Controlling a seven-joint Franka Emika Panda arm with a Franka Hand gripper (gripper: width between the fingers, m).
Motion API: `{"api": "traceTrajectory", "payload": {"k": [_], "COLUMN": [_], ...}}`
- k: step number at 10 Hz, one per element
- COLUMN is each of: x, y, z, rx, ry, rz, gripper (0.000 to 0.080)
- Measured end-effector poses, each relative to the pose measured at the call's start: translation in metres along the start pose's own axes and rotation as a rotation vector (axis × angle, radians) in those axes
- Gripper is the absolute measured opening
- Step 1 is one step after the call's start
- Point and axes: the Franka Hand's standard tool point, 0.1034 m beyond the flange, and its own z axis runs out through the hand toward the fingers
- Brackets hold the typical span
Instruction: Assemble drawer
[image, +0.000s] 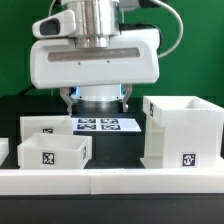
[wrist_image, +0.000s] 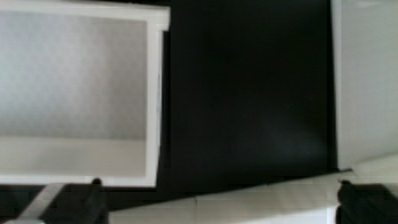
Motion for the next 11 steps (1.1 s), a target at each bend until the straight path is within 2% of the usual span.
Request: {"api": "traceTrajectory", "payload": {"k": [3, 7, 11], "x": [-0.005, -0.005, -0.014], "y": [0.013, 0.012, 0.021], "z": [0.017, 0.018, 0.041], "rx": [-0.017, -0.017, -0.036], "ry": [0.007, 0.004, 0.003], "rz": [0.001, -0.001, -0.001], "gripper": [0.0649, 0.0649, 0.0649]}}
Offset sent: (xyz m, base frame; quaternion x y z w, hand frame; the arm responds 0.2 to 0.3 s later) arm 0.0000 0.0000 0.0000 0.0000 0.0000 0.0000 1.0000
